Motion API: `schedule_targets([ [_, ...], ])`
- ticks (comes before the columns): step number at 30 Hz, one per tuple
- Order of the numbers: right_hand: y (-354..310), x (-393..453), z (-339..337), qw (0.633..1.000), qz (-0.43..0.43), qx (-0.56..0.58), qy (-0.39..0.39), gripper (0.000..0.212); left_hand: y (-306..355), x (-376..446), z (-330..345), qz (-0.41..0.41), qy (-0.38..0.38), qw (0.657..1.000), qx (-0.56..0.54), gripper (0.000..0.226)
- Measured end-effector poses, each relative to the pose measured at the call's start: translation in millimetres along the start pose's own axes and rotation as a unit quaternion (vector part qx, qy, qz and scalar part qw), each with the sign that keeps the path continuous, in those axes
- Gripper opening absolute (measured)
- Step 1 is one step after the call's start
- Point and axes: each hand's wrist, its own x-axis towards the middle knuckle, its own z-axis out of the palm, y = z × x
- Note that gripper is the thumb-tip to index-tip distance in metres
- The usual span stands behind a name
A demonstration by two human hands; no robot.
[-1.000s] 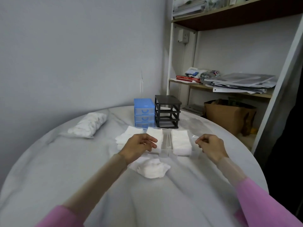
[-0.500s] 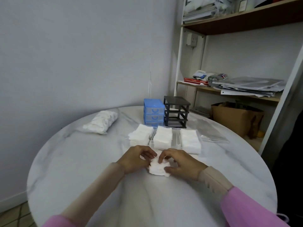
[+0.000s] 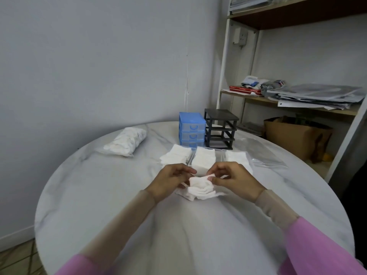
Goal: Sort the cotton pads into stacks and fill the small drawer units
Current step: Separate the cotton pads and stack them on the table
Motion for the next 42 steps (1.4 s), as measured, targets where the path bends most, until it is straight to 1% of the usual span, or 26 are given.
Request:
schedule_targets([
  [2, 0, 1, -1, 1.000, -0.004, -0.006, 0.001, 0.009, 6, 0, 3, -0.009, -0.012, 0.997, -0.070, 0.016],
  [3, -1, 2, -2, 1.000, -0.007, -0.013, -0.003, 0.008, 7, 0, 4, -0.009, -0.025, 0.996, -0.080, 0.017],
  [5, -1, 3, -3, 1.000, -0.009, -0.012, -0.015, 0.008, 8, 0, 6, 0.007, -0.050, 0.997, -0.054, 0.021],
  [7, 1, 6, -3, 1.000, -0.005, 0.027, -0.016, 0.011, 6, 1, 9, 0.023, -0.063, 0.998, -0.018, 0.026],
  [8, 1, 7, -2, 0.999, -0.001, 0.050, -0.010, 0.014, 5, 2, 11, 0.024, -0.062, 0.998, -0.018, 0.026],
  [12, 4, 14, 1, 0.996, -0.007, 0.086, 0.013, 0.016, 5, 5, 14, 0.013, -0.041, 0.996, -0.076, 0.017],
  [16, 4, 20, 10, 0.994, -0.026, 0.100, 0.044, 0.014, 0, 6, 10, 0.036, -0.015, 0.998, -0.052, 0.020],
  [18, 5, 21, 18, 0.993, -0.034, 0.098, 0.062, 0.014, -2, 6, 7, 0.038, 0.018, 0.998, -0.052, 0.021],
  [21, 5, 20, 27, 0.992, -0.041, 0.076, 0.090, 0.024, -1, 9, 5, 0.026, 0.079, 0.994, -0.065, 0.017],
  [23, 6, 19, 28, 0.992, -0.053, 0.025, 0.116, 0.028, 2, 10, 5, 0.013, 0.106, 0.990, -0.088, 0.015],
  [26, 7, 18, 29, 0.988, -0.055, 0.006, 0.144, 0.030, 4, 8, 5, -0.003, 0.098, 0.988, -0.123, 0.018],
  [30, 9, 16, 30, 0.989, -0.029, 0.024, 0.144, 0.033, 5, 5, 6, -0.014, 0.076, 0.988, -0.133, 0.021],
  [34, 11, 16, 29, 0.989, 0.002, 0.072, 0.131, 0.030, 7, 4, 6, -0.020, 0.083, 0.984, -0.156, 0.024],
  [42, 7, 16, 28, 0.983, 0.014, 0.120, 0.139, 0.030, 4, 4, 9, -0.048, 0.095, 0.982, -0.155, 0.024],
])
